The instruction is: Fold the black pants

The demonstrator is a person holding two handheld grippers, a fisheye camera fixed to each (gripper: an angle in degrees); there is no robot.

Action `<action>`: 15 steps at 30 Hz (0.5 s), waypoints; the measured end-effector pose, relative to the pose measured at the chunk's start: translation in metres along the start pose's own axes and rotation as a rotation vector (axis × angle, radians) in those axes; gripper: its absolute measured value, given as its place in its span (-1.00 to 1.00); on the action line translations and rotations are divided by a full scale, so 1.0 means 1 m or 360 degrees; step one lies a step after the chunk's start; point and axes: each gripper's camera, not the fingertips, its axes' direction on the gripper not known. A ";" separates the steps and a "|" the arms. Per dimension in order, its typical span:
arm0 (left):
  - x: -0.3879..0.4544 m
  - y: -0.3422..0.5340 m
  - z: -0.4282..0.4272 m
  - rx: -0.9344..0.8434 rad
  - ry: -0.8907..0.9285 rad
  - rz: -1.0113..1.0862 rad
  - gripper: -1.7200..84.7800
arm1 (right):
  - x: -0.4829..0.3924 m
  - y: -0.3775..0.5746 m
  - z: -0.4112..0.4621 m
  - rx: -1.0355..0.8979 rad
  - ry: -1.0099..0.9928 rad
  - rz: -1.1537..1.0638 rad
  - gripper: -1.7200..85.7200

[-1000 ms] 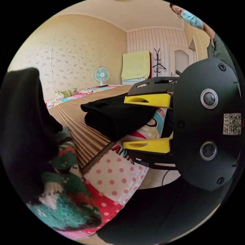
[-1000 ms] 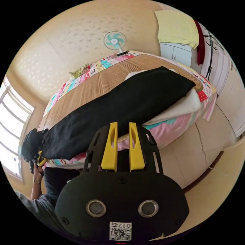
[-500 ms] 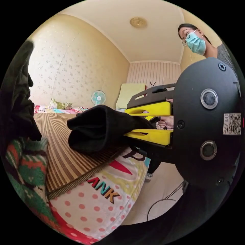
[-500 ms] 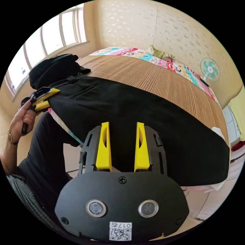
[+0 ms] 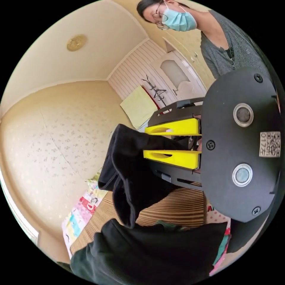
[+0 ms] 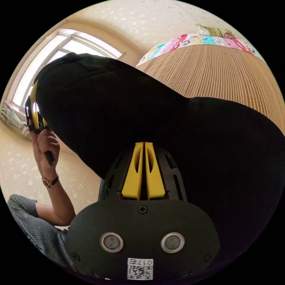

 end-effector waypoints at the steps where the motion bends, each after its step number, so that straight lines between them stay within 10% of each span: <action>1: 0.009 0.001 0.009 -0.0009 0.0030 0.0026 -0.78 | -0.001 0.003 -0.007 0.0030 -0.0067 -0.0027 -0.95; 9: 0.106 0.124 0.270 -0.0802 0.0277 0.0330 -0.67 | 0.126 0.118 -0.123 0.0521 0.0149 0.0566 -0.93; 15: 0.078 0.182 0.272 -0.0888 0.0121 0.0285 -0.67 | 0.237 0.247 -0.201 0.0542 0.0203 0.1012 -0.94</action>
